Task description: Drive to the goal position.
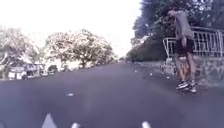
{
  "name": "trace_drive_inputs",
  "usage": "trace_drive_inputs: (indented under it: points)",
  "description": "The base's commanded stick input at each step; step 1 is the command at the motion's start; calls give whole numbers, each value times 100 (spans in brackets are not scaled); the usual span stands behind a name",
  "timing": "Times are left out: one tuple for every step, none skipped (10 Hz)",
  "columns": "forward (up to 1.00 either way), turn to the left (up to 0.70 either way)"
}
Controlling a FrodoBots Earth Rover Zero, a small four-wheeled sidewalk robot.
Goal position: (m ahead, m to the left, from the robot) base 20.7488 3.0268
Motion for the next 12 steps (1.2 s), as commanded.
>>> trace_drive_inputs:
  points:
    - [85,0]
    - [85,0]
    - [85,0]
    - [85,0]
    - [85,0]
    - [85,0]
    - [85,0]
    - [85,0]
    - [85,-8]
    - [85,-20]
    - [85,-32]
    - [85,-34]
